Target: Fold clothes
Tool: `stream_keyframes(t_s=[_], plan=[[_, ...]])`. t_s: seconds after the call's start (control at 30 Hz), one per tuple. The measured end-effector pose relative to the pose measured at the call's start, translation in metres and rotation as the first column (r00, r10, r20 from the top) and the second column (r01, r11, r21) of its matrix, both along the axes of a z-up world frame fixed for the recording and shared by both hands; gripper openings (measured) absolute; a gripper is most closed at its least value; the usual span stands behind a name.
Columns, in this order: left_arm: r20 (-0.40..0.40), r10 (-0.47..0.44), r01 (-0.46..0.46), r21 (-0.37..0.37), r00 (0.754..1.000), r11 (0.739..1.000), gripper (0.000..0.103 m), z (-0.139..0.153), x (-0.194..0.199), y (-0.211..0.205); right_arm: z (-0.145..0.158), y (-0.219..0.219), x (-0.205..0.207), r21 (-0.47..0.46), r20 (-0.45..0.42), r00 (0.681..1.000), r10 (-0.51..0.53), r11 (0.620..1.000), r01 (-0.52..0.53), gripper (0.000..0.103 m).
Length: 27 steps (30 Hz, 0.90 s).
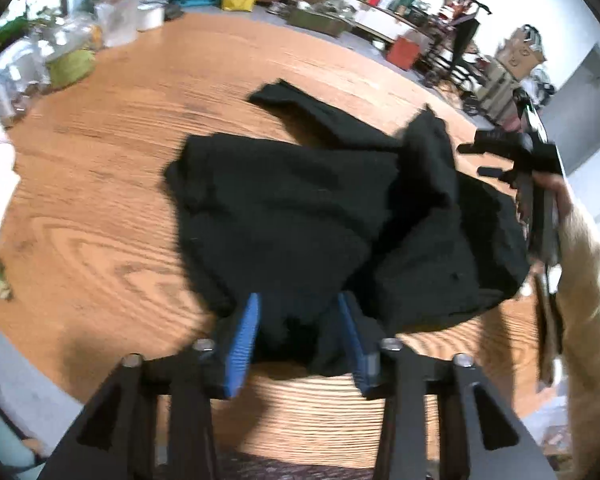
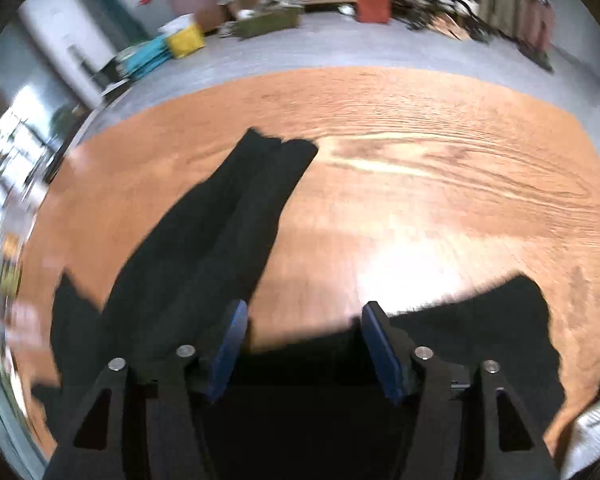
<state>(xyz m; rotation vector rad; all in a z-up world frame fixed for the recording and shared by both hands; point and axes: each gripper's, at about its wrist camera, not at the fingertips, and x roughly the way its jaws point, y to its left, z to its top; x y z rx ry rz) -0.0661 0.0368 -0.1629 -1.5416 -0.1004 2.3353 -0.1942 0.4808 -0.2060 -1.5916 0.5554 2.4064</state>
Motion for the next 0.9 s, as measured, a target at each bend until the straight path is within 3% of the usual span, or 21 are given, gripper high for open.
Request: stream_keyframes(t_s=[0.17,0.2,0.23,0.3,0.37,0.5,0.63,0.77,0.9], plan=[[-0.02,0.063,-0.065,-0.088,0.998,0.994,0.045,0.001,-0.003,-0.017,-0.013,-0.004,-0.04,-0.055,0.031,0.998,-0.063,0.996,0.065,0.075],[-0.027,0.058,-0.06,-0.092,0.998,0.994,0.045,0.001,-0.002,-0.019,-0.013,-0.008,-0.043,-0.026,0.037,0.998,-0.054,0.998,0.055,0.069],[-0.047,0.046,-0.05,-0.091,0.998,0.995,0.045,0.003,0.0,-0.018,-0.011,-0.011,-0.044,-0.002,0.041,0.999,-0.033,0.999,0.033,0.044],[-0.11,0.015,-0.026,-0.096,0.994,0.995,0.045,0.009,0.009,-0.015,-0.006,-0.013,-0.038,-0.004,0.035,0.999,-0.006,1.0,0.006,0.012],[-0.149,-0.034,0.019,-0.101,0.988,0.995,0.045,0.012,0.017,-0.009,0.008,-0.017,-0.023,-0.036,-0.023,1.0,0.012,0.999,-0.013,0.004],[-0.142,-0.117,0.104,-0.101,0.983,0.989,0.045,0.011,0.024,0.004,0.065,-0.019,0.024,-0.064,-0.192,0.981,0.025,0.997,-0.037,0.004],[-0.097,-0.092,0.076,-0.154,0.991,0.985,0.045,-0.001,0.012,0.011,0.139,-0.02,0.081,-0.006,-0.336,0.942,0.006,1.0,-0.008,0.004],[-0.048,-0.069,0.065,-0.086,0.996,0.994,0.045,-0.005,-0.003,0.008,0.195,-0.022,0.147,0.084,-0.41,0.912,0.012,0.996,0.025,0.004],[-0.045,-0.113,0.11,-0.052,0.993,0.993,0.045,0.001,-0.005,0.012,0.235,-0.048,0.208,0.138,-0.47,0.882,0.046,0.99,0.022,0.004]])
